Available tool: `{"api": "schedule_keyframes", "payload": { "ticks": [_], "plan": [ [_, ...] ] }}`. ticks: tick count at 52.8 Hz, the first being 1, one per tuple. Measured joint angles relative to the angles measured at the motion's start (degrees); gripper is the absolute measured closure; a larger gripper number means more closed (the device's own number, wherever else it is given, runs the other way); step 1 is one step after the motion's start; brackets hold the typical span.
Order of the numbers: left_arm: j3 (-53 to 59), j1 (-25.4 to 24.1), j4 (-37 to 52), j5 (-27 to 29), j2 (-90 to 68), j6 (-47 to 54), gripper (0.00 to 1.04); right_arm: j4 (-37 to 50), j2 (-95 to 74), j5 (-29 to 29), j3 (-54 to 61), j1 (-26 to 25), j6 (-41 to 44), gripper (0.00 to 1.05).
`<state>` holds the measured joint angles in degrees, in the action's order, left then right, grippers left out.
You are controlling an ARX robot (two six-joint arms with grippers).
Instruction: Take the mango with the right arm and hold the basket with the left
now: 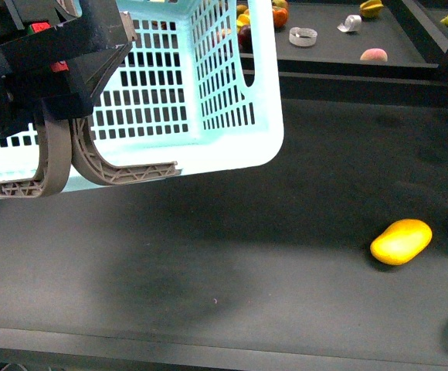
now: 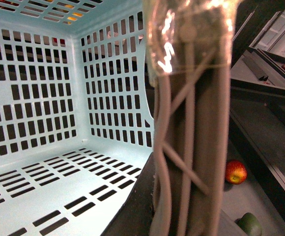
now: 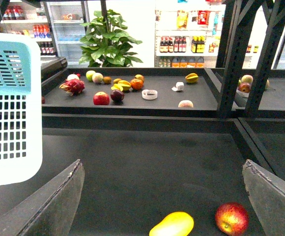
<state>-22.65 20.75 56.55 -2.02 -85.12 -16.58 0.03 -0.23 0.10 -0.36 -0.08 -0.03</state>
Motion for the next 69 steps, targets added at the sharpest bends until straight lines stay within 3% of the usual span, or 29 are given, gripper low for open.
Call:
{"api": "schedule_keyframes", "payload": {
  "ticks": [39,44,48,53,60,69],
  "plan": [
    [0.0,0.0,0.0,0.0,0.0,0.0,0.99,0.0,0.0,-0.1,0.0,0.0,0.0,0.08],
    [0.0,0.0,0.0,-0.1,0.0,0.0,0.99,-1.0,-3.4,-11.4,-0.8,2.2,-1.6,0.08],
    [0.0,0.0,0.0,0.0,0.0,-0.1,0.99,0.6,-8.7,-14.8,-1.7,0.2,-3.1,0.08],
    [0.0,0.0,0.0,0.0,0.0,-0.1,0.99,5.8,-16.9,-11.4,-2.8,-4.6,-3.9,0.08],
    [0.1,0.0,0.0,-0.1,0.0,-0.1,0.99,21.5,-35.7,-4.0,-4.1,-12.3,-4.5,0.08],
    [0.1,0.0,0.0,0.0,0.0,-0.1,0.99,42.8,-65.0,-3.2,-7.6,-15.0,-6.6,0.08]
  ]
}}
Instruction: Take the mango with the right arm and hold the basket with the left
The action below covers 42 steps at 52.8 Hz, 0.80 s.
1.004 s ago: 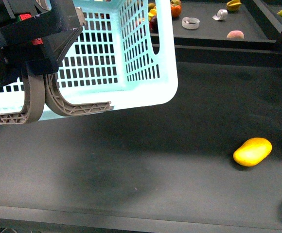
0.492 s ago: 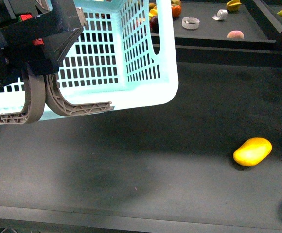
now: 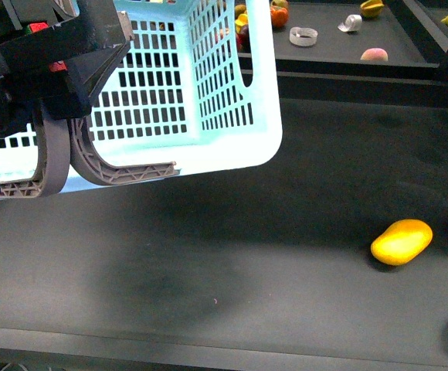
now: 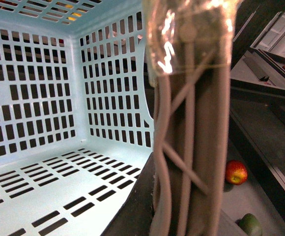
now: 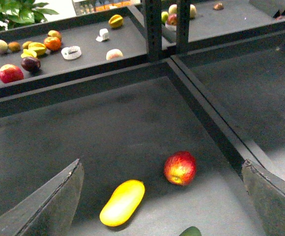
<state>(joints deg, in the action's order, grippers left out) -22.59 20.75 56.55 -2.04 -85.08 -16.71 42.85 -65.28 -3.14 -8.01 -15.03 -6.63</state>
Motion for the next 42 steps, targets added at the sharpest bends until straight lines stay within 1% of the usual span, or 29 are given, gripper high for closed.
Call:
{"api": "schedule_keyframes", "payload": {
  "ticks": [2,5,11,17,24,34,42],
  "plan": [
    [0.0,0.0,0.0,0.1,0.0,0.0,0.99,4.4,-6.3,-0.5,-0.9,0.4,-0.3,0.08],
    [0.0,0.0,0.0,0.1,0.0,0.0,0.99,8.0,-12.0,-1.5,-2.0,0.9,-0.9,0.08],
    [0.0,0.0,0.0,0.0,0.0,0.0,0.99,12.0,-21.8,-2.9,-5.5,1.9,-2.0,0.08],
    [0.0,0.0,0.0,-0.1,0.0,0.0,0.99,13.4,-30.9,-4.0,-9.7,2.3,-3.7,0.08],
    [0.0,0.0,0.0,0.0,0.0,0.0,0.99,13.8,-41.3,-4.8,-15.3,2.5,-5.4,0.08],
    [0.0,0.0,0.0,0.1,0.0,0.0,0.99,11.6,-53.6,-5.1,-24.4,3.5,-8.3,0.08],
    [0.0,0.0,0.0,-0.2,0.0,0.0,0.99,7.2,-61.4,-5.9,-31.9,4.5,-11.8,0.08]
  ]
}}
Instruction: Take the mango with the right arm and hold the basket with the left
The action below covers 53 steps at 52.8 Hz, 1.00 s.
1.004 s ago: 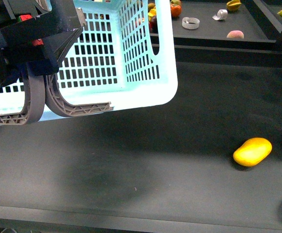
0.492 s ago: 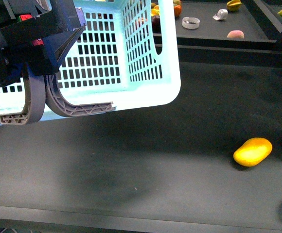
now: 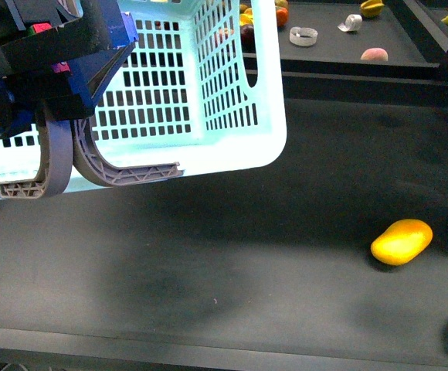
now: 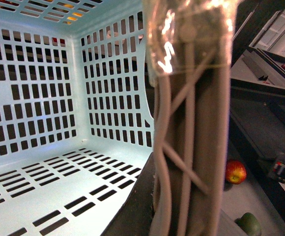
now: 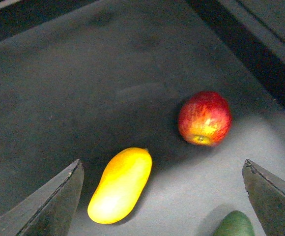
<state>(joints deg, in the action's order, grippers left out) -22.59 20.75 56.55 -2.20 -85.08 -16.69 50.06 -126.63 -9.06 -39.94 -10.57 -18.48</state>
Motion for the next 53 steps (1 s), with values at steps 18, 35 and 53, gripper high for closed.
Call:
{"api": "schedule_keyframes", "payload": {
  "ticks": [18,35,53],
  "plan": [
    [0.0,0.0,0.0,0.2,0.0,0.0,0.99,-8.8,-17.4,-3.5,-17.8,2.4,-14.7,0.08],
    [0.0,0.0,0.0,0.2,0.0,0.0,0.99,-12.8,-27.9,-4.0,-28.5,3.7,-16.7,0.08],
    [0.0,0.0,0.0,0.2,0.0,0.0,0.99,-15.0,-32.3,-5.1,-34.3,5.7,-16.5,0.08]
  ]
}}
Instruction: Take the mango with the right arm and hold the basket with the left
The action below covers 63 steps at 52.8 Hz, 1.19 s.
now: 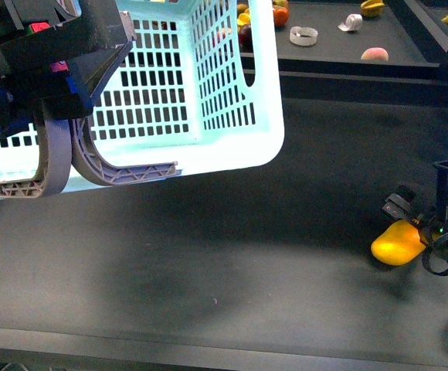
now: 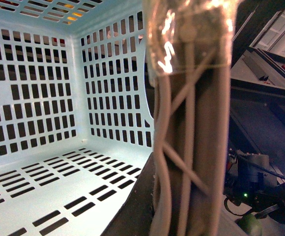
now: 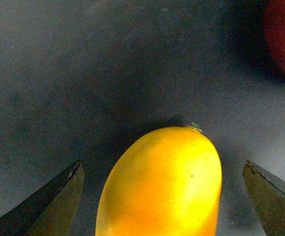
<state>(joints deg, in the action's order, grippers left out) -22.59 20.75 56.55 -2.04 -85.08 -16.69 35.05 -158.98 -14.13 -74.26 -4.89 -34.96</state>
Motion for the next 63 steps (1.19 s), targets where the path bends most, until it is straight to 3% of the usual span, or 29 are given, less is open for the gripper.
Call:
{"api": "schedule_keyframes", "payload": {
  "ticks": [27,42,63],
  "plan": [
    [0.0,0.0,0.0,0.0,0.0,0.0,0.99,-2.7,-4.5,-0.8,-2.8,1.1,3.1,0.09],
    [0.0,0.0,0.0,0.0,0.0,0.0,0.99,-1.4,-3.5,-1.0,-0.3,0.7,3.4,0.41],
    [0.0,0.0,0.0,0.0,0.0,0.0,0.99,4.5,18.2,4.4,17.8,0.3,3.0,0.43]
  ]
}}
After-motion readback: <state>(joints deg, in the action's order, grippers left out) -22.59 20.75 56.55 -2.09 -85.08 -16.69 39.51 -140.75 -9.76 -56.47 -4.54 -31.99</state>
